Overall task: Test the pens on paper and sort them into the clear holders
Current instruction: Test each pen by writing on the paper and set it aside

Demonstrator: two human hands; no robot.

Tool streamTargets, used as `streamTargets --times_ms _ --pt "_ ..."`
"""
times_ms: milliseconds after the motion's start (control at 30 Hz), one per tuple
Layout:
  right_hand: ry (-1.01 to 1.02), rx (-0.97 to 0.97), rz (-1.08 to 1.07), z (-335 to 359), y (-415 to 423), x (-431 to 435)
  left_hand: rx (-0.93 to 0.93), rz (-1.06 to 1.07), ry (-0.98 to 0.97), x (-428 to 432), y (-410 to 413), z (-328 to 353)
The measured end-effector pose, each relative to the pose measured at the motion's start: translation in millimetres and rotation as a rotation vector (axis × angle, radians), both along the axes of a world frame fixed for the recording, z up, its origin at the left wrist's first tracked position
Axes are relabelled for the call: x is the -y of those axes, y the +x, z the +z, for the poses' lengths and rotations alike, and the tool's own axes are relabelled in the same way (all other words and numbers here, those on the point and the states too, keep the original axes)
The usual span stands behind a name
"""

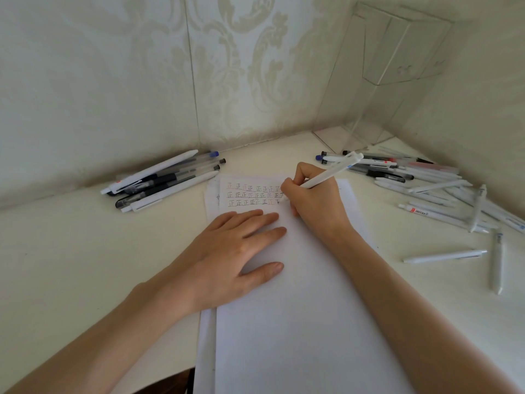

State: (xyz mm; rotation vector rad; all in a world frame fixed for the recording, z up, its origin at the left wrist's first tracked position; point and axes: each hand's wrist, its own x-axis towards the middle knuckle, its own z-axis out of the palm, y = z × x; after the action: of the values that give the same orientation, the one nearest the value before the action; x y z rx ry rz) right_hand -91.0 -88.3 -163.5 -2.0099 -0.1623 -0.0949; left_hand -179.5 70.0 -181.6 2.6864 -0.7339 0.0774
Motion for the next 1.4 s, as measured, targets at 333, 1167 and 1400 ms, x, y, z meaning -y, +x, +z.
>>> streamTargets --times_ms 333,1167,1400 --pt "0.007 -0.024 0.034 2 -2 1 0.003 -0.009 -0.010 0 0 1" --pt "0.049 0.135 0.347 2 -10 6 -0.003 -0.024 -0.550 -7 4 10" --pt "0.094 0.138 0.354 3 -11 7 0.003 -0.012 -0.593 -10 8 2"
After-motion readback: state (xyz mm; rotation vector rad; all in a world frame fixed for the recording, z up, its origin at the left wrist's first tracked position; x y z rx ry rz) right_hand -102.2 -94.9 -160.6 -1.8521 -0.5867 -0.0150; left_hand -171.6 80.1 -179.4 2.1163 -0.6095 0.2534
